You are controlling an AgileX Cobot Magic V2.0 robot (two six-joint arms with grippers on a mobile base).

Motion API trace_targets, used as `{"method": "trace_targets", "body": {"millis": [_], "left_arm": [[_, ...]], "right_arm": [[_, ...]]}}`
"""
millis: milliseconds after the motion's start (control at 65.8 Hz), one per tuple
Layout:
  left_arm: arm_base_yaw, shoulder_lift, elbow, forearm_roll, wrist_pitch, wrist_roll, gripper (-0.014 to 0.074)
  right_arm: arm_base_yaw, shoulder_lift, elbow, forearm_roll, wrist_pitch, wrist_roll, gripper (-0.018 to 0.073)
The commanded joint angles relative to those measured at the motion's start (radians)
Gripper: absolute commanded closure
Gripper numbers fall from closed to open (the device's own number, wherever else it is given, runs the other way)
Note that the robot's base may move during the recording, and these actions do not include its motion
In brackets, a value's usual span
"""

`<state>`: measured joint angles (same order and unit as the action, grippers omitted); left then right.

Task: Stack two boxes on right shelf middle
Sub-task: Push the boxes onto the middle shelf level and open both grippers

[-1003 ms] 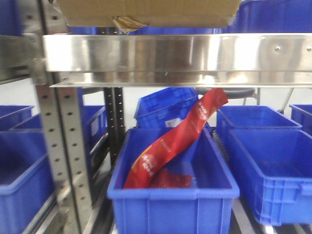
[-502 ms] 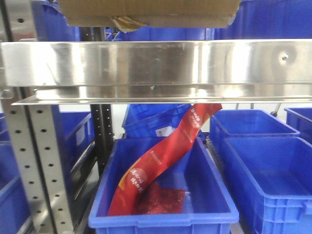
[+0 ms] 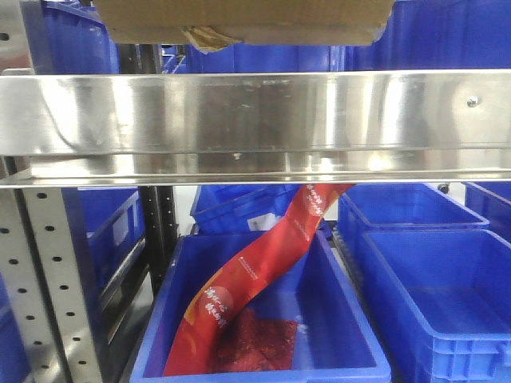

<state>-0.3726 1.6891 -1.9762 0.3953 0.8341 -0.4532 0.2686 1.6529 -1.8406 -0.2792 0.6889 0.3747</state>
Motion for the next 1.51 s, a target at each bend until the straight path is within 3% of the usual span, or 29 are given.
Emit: {"method": "trace_targets", "body": {"millis": [0, 289, 532, 684, 851, 958, 1079, 1155, 1262, 1384, 1490], "left_arm": [[-0.009, -0.014, -0.013, -0.041, -0.075, -0.003, 0.0708], [-0.009, -0.014, -0.013, -0.043, -0.075, -0.003, 0.0708], [-0.009, -0.016, -0.013, -0.165, 0.161, 0.022, 0.0708], [-0.009, -0.014, -0.013, -0.166, 0.218, 0.036, 0.0708], [-0.009, -0.014, -0.011, -0.161, 0.194, 0.06, 0.07], [-0.009, -0.014, -0.011, -0.161, 0.171, 0.061, 0.0587], [-0.009, -0.014, -0.011, -0.165, 0.143, 0.061, 0.0355], [-0.009, -0.014, -0.011, -0.165, 0.122, 0.061, 0.023], [-0.009, -0.018, -0.012, -0.165, 0.103, 0.061, 0.0141], [-0.009, -0.037, -0.013, -0.165, 0.103, 0.061, 0.0143], [-0.009, -0.062, -0.013, -0.165, 0.129, 0.061, 0.0171]], "right_arm": [[0.003, -0.009, -0.007, 0.012, -0.077, -0.004, 0.0722], [0.003, -0.009, -0.007, 0.012, -0.066, -0.004, 0.0722], [0.011, -0.007, -0.009, 0.088, 0.231, -0.004, 0.072], [0.019, -0.009, -0.009, 0.09, 0.24, -0.004, 0.072], [0.019, -0.009, -0.009, 0.09, 0.251, -0.004, 0.0717], [0.019, -0.009, -0.009, 0.09, 0.249, -0.004, 0.0587], [0.019, -0.009, -0.013, 0.09, 0.248, -0.004, 0.0264], [0.019, -0.009, -0.022, 0.079, 0.247, -0.004, 0.0142], [0.019, -0.017, -0.048, 0.059, 0.254, -0.004, 0.0128], [0.019, -0.036, -0.079, 0.03, 0.288, -0.004, 0.0153], [0.024, -0.068, -0.083, 0.034, 0.325, -0.004, 0.0247]]}}
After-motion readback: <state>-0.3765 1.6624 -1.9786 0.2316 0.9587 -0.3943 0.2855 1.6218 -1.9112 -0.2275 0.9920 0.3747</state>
